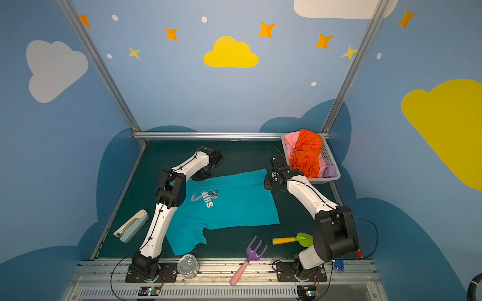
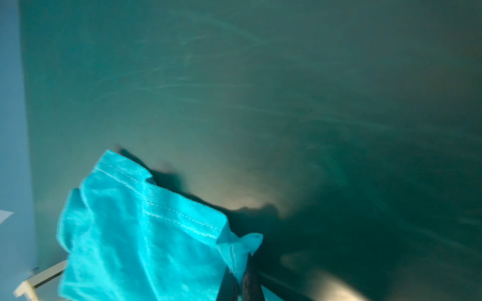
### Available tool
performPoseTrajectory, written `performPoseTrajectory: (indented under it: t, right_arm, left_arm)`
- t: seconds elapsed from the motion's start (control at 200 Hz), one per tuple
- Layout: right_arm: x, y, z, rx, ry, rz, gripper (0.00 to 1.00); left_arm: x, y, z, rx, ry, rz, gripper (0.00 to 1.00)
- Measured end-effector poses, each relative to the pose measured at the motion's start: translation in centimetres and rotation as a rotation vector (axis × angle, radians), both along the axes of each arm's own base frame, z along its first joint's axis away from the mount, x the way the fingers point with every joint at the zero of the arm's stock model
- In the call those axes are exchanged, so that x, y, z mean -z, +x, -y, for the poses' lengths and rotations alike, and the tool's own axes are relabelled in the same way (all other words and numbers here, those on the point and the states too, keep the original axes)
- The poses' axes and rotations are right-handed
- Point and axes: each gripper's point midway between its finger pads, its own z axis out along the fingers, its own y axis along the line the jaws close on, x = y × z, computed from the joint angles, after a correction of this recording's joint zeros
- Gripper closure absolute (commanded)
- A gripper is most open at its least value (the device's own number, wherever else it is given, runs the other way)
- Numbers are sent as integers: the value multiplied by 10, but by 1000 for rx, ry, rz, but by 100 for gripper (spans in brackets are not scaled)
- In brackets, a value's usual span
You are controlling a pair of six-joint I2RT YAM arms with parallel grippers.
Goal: Fold and stack the t-shirts
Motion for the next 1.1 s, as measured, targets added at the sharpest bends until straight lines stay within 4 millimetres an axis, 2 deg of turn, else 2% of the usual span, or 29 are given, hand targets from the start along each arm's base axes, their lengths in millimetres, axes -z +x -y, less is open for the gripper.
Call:
performPoseTrajectory:
  t: [0.14, 0.29, 0.391, 0.476, 0.651, 0.801, 0.881, 1.011, 1.101]
  right_arm:
    - [-1, 0, -3, 0, 8, 3, 52]
    - [-1, -2, -6, -3, 15, 4, 52]
    - [-5, -5, -10, -12, 23, 13, 52]
    - [-9, -7, -13, -20, 27, 24, 52]
    - [-19, -12, -16, -33, 34, 47, 52]
    - [-24, -17, -17, -40, 30, 55, 51]
    - [-26, -20, -17, -45, 27, 59, 51]
    - [-28, -24, -19, -54, 21, 62, 51]
    - [-29, -27, -22, -63, 15, 62, 51]
  left_arm:
    - [-22, -9, -2, -11, 11, 32, 96]
    - [-59, -28, 14, 15, 34, 111, 95]
    - [-69, -47, 27, 37, 57, 137, 95]
    - [-63, -65, 36, 54, 78, 125, 95]
    - [-31, -101, 47, 67, 120, 60, 95]
    - [-18, -123, 57, 68, 129, 46, 93]
    - [-11, -134, 59, 66, 134, 34, 75]
    - [-2, -147, 58, 56, 145, 12, 58]
    - [-5, -149, 55, 51, 146, 17, 49]
